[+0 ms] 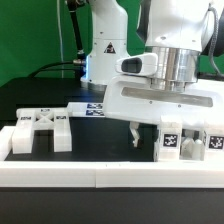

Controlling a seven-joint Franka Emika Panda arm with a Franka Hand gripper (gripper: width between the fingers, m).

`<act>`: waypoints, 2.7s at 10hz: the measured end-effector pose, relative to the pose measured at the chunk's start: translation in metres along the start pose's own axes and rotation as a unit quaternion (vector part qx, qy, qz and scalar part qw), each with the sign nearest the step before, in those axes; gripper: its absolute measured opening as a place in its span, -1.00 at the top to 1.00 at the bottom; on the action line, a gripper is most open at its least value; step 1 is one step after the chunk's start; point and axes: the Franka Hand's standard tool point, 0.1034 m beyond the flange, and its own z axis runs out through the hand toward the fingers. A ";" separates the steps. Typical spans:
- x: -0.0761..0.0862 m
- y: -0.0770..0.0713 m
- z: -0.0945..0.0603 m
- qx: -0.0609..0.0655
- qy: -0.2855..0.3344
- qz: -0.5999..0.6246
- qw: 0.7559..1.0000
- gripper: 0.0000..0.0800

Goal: Assemble chair

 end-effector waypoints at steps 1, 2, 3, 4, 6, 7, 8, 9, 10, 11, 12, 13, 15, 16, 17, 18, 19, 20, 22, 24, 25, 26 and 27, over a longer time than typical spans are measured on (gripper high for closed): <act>0.000 0.000 0.000 0.000 0.000 0.000 1.000 0.05; 0.000 0.000 0.000 0.000 0.000 0.000 1.000 0.43; 0.001 0.003 0.000 -0.002 0.000 0.002 1.000 0.43; 0.000 0.005 0.000 -0.003 -0.001 0.001 1.000 0.84; -0.001 0.005 0.000 -0.003 -0.002 0.001 1.000 0.88; -0.001 0.006 -0.001 -0.002 -0.004 -0.002 1.000 0.88; 0.000 0.009 -0.005 0.000 -0.009 -0.002 1.000 0.88; 0.001 0.012 -0.009 0.001 -0.014 0.000 1.000 0.89; 0.000 0.014 -0.012 0.002 -0.021 0.000 1.000 0.90; 0.001 0.015 -0.019 0.005 -0.027 0.002 1.000 0.90; 0.002 0.016 -0.027 0.009 -0.033 0.003 0.999 0.90; 0.005 0.020 -0.037 0.013 -0.037 0.002 0.999 0.91; 0.012 0.033 -0.049 0.017 -0.039 0.005 0.999 0.91; 0.011 0.035 -0.049 0.017 -0.053 0.010 0.998 0.91; 0.011 0.035 -0.047 0.016 -0.052 0.010 0.998 0.91; 0.009 0.035 -0.046 0.015 -0.055 0.010 0.998 0.91; 0.001 0.037 -0.046 0.015 -0.096 0.012 0.995 0.91; -0.002 0.039 -0.049 0.016 -0.143 0.009 0.990 0.91; -0.007 0.040 -0.060 0.023 -0.215 -0.007 0.976 0.91; -0.006 0.046 -0.068 0.026 -0.291 -0.011 0.956 0.91; -0.008 0.050 -0.066 0.021 -0.323 -0.007 0.946 0.91; -0.010 0.053 -0.065 0.018 -0.346 -0.006 0.938 0.91; -0.014 0.057 -0.064 0.014 -0.381 -0.004 0.924 0.91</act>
Offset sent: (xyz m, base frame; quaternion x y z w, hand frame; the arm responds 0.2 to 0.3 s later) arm 0.0000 0.0000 0.0000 0.0000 0.0000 0.0000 1.0000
